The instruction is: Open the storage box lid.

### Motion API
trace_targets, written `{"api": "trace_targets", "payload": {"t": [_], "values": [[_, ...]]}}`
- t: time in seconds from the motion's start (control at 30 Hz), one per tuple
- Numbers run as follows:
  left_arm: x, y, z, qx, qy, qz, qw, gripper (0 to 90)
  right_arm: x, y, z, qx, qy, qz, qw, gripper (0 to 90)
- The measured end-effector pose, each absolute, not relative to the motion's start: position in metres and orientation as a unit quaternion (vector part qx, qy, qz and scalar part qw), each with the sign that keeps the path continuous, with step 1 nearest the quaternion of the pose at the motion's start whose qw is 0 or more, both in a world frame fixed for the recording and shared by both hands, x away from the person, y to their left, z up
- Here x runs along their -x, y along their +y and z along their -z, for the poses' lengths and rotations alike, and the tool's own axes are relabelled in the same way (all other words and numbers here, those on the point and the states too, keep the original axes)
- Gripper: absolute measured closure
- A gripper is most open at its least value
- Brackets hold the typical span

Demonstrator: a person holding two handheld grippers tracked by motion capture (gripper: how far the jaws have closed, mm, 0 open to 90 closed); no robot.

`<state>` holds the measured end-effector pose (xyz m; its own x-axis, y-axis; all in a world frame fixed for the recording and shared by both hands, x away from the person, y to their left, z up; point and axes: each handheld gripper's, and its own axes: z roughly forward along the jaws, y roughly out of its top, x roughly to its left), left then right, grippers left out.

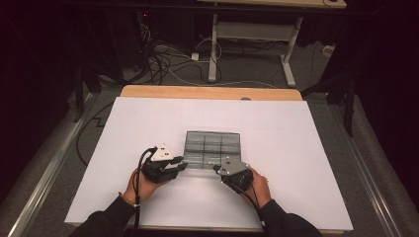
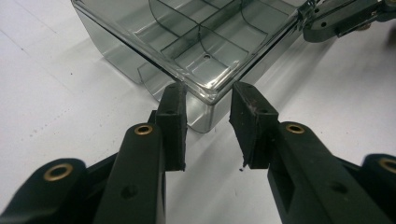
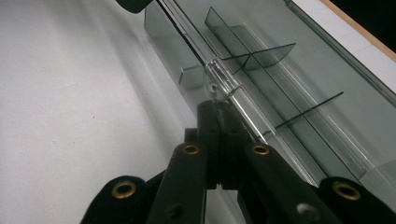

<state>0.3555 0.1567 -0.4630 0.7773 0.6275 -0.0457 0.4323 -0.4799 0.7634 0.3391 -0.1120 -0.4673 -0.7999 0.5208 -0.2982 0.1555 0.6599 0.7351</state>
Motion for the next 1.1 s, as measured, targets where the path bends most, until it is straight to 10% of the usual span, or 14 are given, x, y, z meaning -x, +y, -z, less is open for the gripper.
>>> {"api": "trace_targets", "payload": {"t": [0.7,1.1], "values": [[-0.354,0.155,0.461,-0.841,0.309,-0.136,0.423,67.2,-0.335,-0.116,0.458,-0.194,0.862,-0.379,0.273,90.0],[-0.357,0.158,0.454,-0.835,0.3,-0.158,0.432,66.7,-0.321,-0.149,0.43,-0.172,0.83,-0.398,0.35,53.3]]}}
